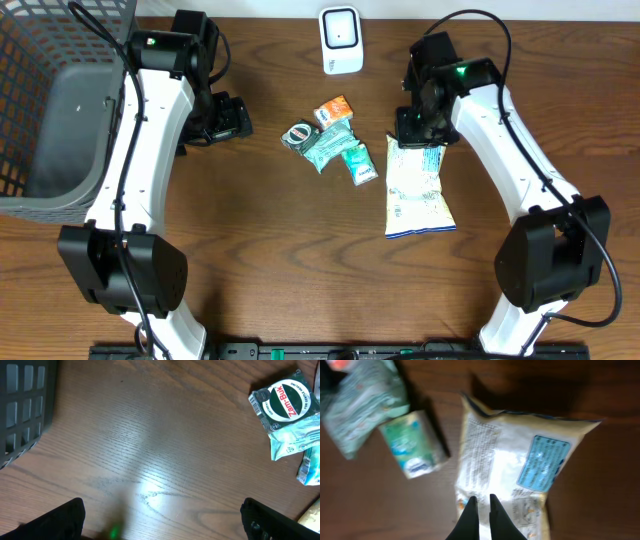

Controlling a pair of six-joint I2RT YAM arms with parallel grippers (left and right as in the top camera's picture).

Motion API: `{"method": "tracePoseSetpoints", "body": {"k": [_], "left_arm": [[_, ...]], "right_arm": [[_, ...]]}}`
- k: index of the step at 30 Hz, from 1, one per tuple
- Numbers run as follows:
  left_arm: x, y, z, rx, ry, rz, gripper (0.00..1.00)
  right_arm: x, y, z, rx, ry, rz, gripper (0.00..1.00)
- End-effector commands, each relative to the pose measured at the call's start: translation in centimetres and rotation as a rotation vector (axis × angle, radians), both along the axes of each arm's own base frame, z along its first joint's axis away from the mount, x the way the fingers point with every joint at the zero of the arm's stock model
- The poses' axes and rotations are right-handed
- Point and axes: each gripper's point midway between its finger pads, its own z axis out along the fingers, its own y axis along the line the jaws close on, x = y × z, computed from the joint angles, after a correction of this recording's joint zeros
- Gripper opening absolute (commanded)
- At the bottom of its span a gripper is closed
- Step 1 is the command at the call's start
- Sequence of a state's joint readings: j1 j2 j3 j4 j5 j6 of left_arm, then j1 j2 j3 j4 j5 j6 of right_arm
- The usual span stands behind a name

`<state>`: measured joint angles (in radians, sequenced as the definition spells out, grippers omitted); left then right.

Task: Scan the item barcode
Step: 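Grasp the snack bag edge with the right gripper and lift it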

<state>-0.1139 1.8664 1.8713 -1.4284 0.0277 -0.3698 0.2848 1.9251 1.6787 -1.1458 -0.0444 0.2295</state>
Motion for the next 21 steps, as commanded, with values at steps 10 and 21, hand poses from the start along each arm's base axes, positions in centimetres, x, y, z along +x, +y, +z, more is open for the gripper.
{"method": "tracePoseSetpoints", "body": {"k": [10,21], "left_arm": [[-0.2,0.0,0.5,-0.004,-0.012,0.006,0.97],[-0.2,0.0,0.5,-0.004,-0.012,0.006,0.98]], "right_arm": [[-1.6,-1.8,-9.3,-0.064,0.008,-0.087,0.06],[4.8,-0.7,-3.2,-0.001,-0.198,-0.083,0.10]]}}
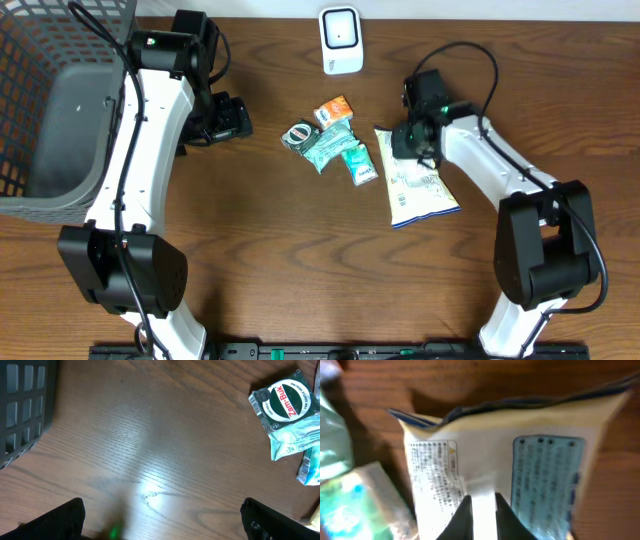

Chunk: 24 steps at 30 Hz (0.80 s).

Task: Scan the item barcode

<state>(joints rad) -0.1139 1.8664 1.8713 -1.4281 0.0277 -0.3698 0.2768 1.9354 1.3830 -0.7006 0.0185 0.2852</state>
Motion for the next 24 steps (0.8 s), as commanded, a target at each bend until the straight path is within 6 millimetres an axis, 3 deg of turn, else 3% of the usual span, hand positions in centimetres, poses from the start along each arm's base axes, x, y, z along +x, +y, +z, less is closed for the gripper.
{"method": "tracePoseSetpoints", "body": {"k": [1,4,8,12,19,24], "left_arm": [[-0.2,0.0,0.5,-0.004,-0.011,0.006,0.98],[-0.2,0.0,0.5,-0.004,-0.011,0.006,0.97],[-0.2,0.0,0.5,-0.004,-0.011,0.006,0.98],[-0.2,0.0,0.5,-0.004,-0.011,0.006,0.98],[-0.2,0.0,0.5,-0.004,-0.011,0.006,0.98],[-0.2,0.0,0.5,-0.004,-0.011,0.006,0.98]], "right_arm": [[1.8,0.0,4.6,0.004,-0.030,-0.002,0.10],[-0.5,0.0,6.5,0.003,0.077,0.016,0.10],[-5.3,-0.5,6.1,-0.038,0.269,0.052,0.04],[-9.0,-1.2,3.6,-0.075,0.413,0.055,0.01],[-13.6,-2.2,-2.9,-0.104,0.525,-0.002,0.01],[-14.4,-2.3,-3.0,-0.102,0.551,-0.013,0.01]]}}
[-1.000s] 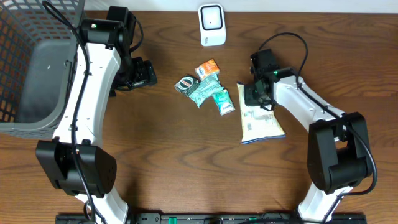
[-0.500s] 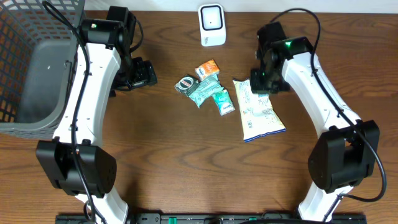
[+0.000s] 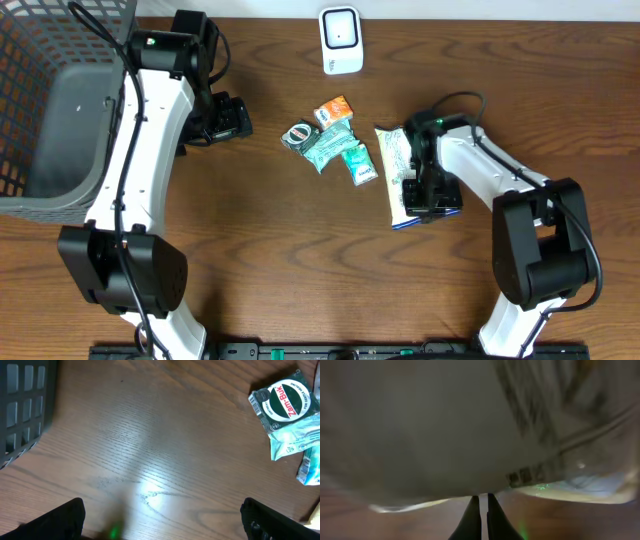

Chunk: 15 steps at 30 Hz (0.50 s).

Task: Scan the item barcode

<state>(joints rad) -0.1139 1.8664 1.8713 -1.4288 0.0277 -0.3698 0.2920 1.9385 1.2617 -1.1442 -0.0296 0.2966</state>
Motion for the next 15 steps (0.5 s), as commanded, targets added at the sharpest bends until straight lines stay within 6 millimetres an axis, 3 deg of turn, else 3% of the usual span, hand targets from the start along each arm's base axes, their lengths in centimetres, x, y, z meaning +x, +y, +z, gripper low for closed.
{"method": "tracePoseSetpoints", "body": {"k": [1,4,7,9,12,15], "left_arm": [[-0.2,0.0,0.5,-0.004,-0.012,0.006,0.98],[-0.2,0.0,0.5,-0.004,-0.012,0.006,0.98],[-0.2,0.0,0.5,-0.004,-0.012,0.006,0.97],[-0.2,0.0,0.5,-0.004,-0.012,0.006,0.98],[-0.2,0.0,0.5,-0.004,-0.012,0.006,0.98],[-0.2,0.0,0.5,-0.004,-0.012,0.006,0.98]], "right_arm": [[0.4,0.6,1.5,0.004,-0.001,-0.019,0.01],[1.8,1.0,3.6,0.018,-0.027,0.004,0.01],[4.5,1.6,5.5,0.038,-0.117,0.014,0.02],[6.5,2.2,6.3,0.058,-0.190,0.016,0.12],[8.5,2.8,6.6,0.083,-0.273,0.033,0.21],[9.2,2.8,6.1,0.081,-0.300,0.033,0.20]]}}
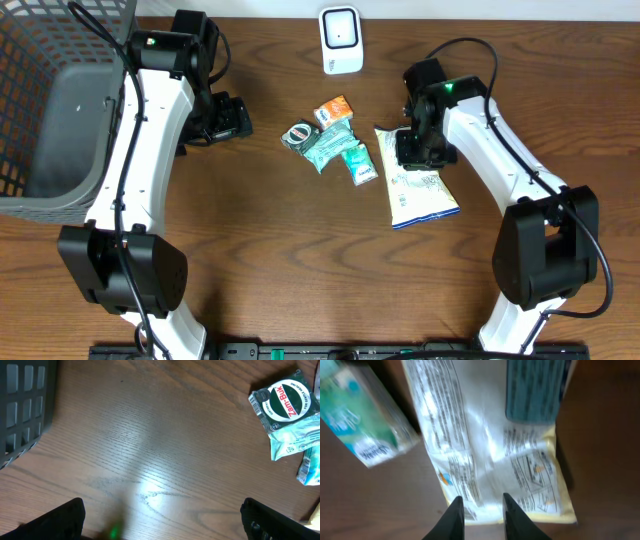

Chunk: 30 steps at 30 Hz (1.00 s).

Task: Scan the item barcode

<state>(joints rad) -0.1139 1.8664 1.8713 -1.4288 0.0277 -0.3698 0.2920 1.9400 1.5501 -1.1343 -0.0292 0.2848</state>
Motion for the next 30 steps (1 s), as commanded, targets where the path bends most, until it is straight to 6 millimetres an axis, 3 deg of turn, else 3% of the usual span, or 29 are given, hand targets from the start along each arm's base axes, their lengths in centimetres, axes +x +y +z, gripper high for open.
{"method": "tracePoseSetpoints", "body": {"k": [1,6,11,16,18,23,27,30], "left_arm": [[-0.2,0.0,0.5,-0.004,-0.012,0.006,0.98],[-0.2,0.0,0.5,-0.004,-0.012,0.006,0.97],[-0.2,0.0,0.5,-0.004,-0.012,0.006,0.97],[-0.2,0.0,0.5,-0.004,-0.012,0.006,0.98],[-0.2,0.0,0.5,-0.004,-0.012,0.006,0.98],[-0.2,0.0,0.5,-0.004,-0.012,0.006,0.98],[-0.2,0.0,0.5,-0.004,-0.012,0.006,0.98],[-0.2,0.0,0.5,-0.004,-0.012,0.006,0.98]], "right_arm": [[0.1,0.1,-0.3,-0.009,-0.013,0.020,0.19],[0.2,-0.4,-2.8,-0.030,-0.042,0.018,0.20],[2.2,-0.2,-4.9,-0.021,-0.157,0.012,0.30],[5.4,-1.7,-3.2,-0.080,-0.276,-0.026,0.38],[6.5,-2.4,-0.9,-0.075,-0.289,-0.051,0.44],[7.0,-4.1,2.2,-0.091,-0.270,-0.067,0.60],[6.5,-6.0,1.7,-0.038,-0.218,-0.113,0.73],[5.7,-5.8,0.4,0.094,-0.163,-0.071,0.81]]}}
